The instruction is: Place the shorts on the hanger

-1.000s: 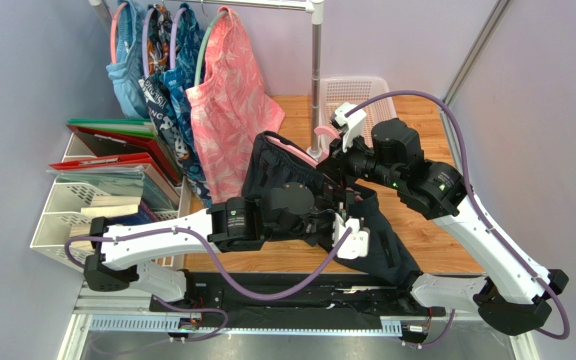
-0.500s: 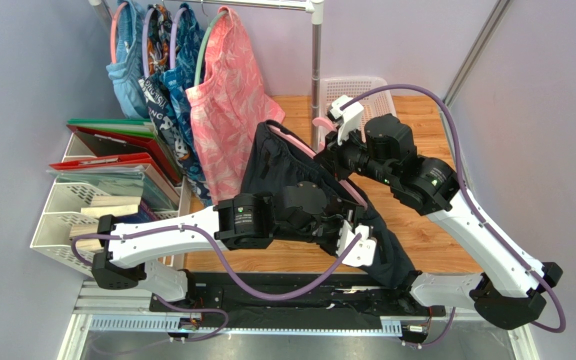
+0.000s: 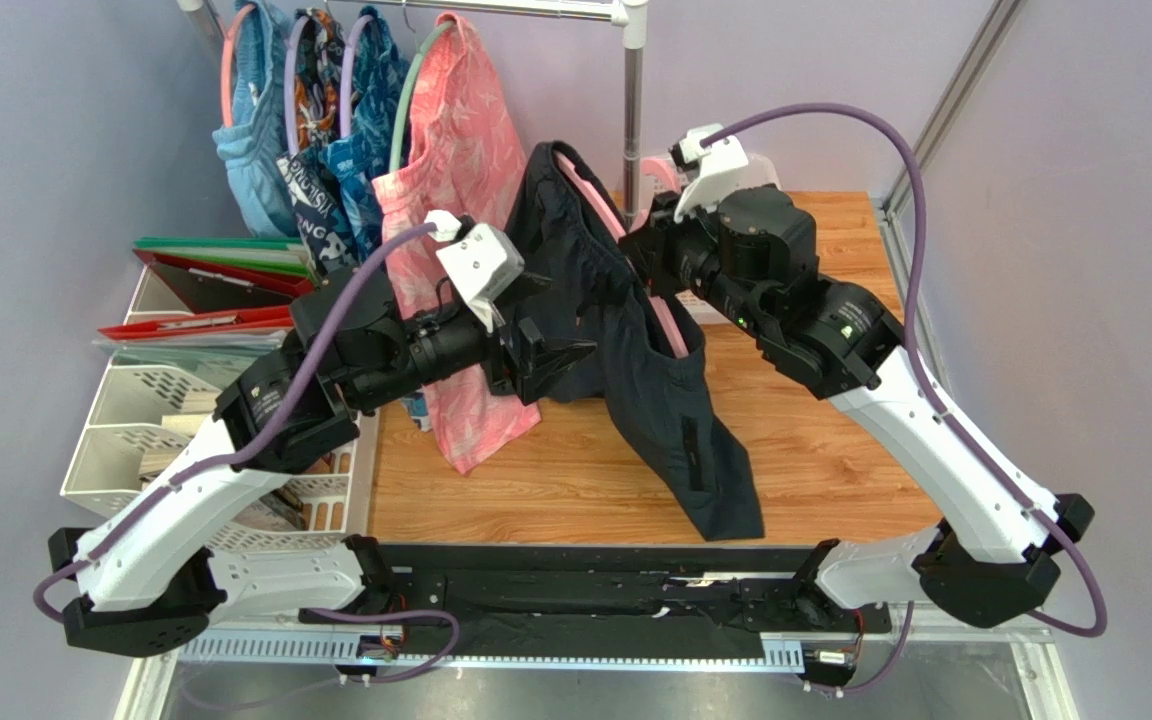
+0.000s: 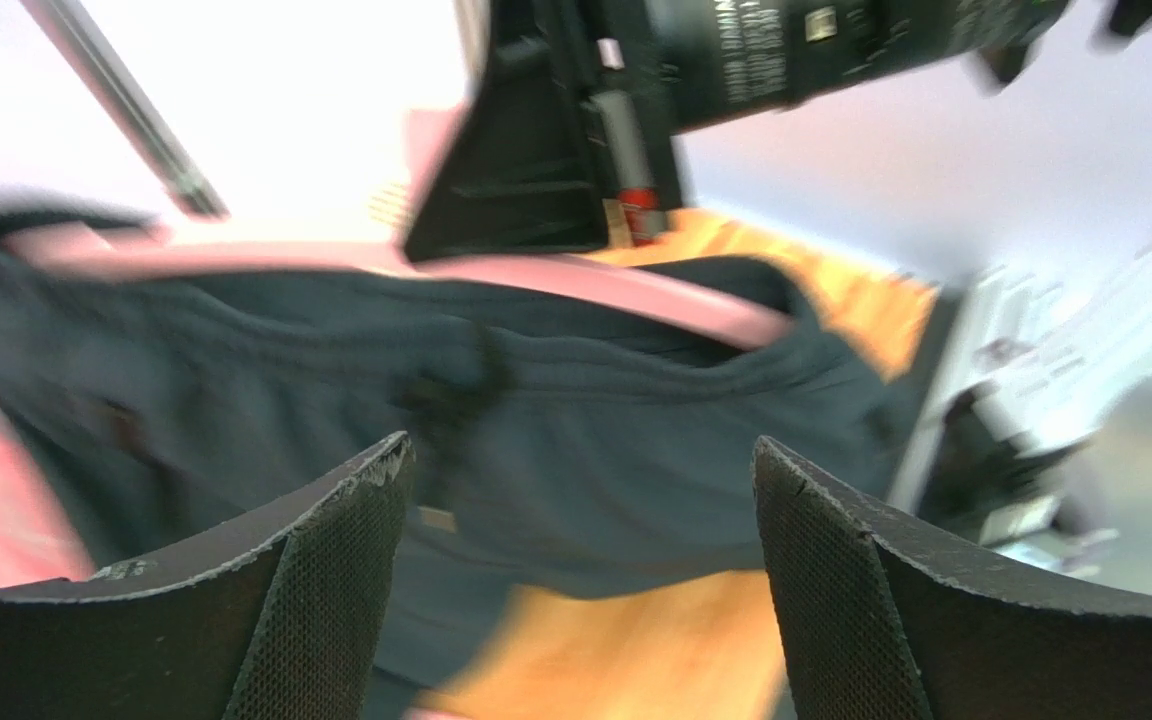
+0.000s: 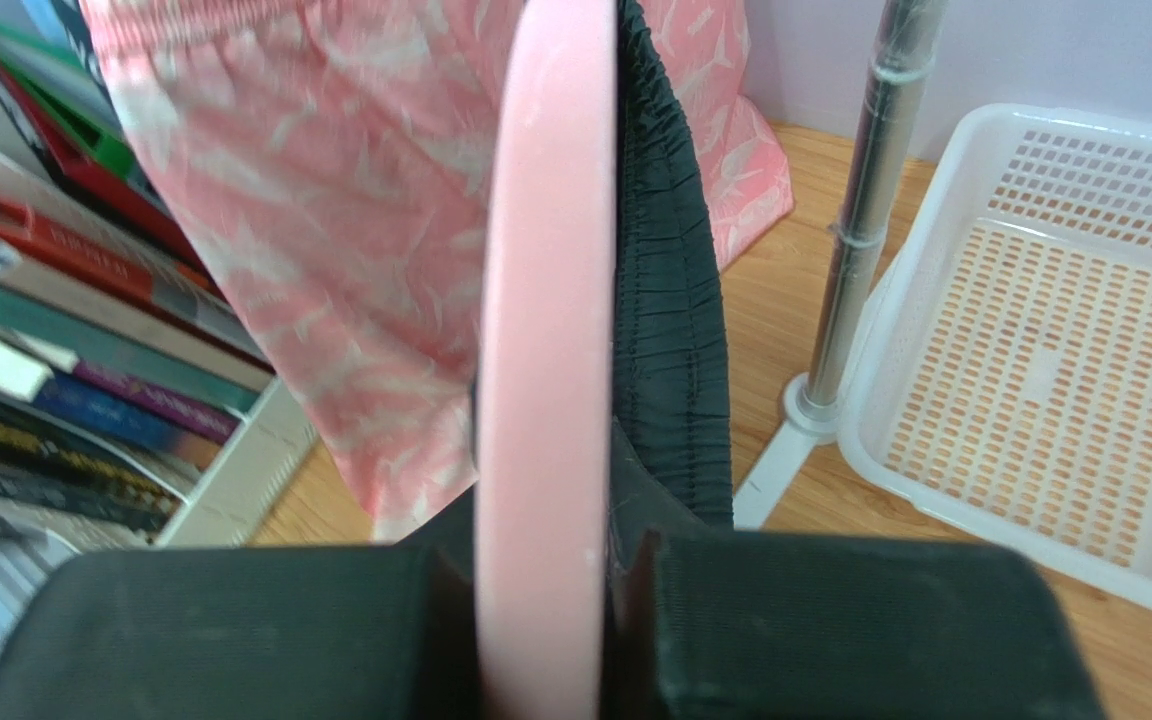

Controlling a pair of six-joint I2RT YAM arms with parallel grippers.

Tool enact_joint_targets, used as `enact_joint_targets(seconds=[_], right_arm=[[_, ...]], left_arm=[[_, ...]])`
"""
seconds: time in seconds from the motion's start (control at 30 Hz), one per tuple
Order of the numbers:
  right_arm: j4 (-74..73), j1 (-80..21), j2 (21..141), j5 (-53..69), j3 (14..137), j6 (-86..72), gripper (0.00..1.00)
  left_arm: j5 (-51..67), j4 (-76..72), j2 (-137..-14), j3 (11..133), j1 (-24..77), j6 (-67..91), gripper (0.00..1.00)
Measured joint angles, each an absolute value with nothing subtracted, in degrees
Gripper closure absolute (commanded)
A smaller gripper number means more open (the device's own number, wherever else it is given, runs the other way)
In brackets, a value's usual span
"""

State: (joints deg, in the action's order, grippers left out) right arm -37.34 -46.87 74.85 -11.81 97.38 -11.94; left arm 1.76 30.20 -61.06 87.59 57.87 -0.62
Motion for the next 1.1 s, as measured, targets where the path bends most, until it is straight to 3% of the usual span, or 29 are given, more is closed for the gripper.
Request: enact_joint_targets(seconds=[0.37, 0.47, 0.67, 1.1], right_arm=[[-35.4, -52.6, 82.9, -23.6, 104.9, -18.6, 1.00], [-34.8, -55.1, 83.7, -26.6, 105.0, -18.3, 1.00], [-34.4, -57.8, 84.5, -30.5, 106.4, -17.7, 1.00], [-33.2, -57.8, 86.2, -34.2, 109.2, -17.8, 1.00]], left_arm=[[1.4, 30.0, -64.5, 87.1, 56.8, 22.7, 0.18], [1.5, 30.0, -66.2, 87.5, 55.7, 26.0, 0.25], [3.1, 31.9, -68.8, 87.8, 50.5, 35.6, 0.30], [7.7, 30.6, -70.5, 87.8, 47.3, 43.4, 0.41]])
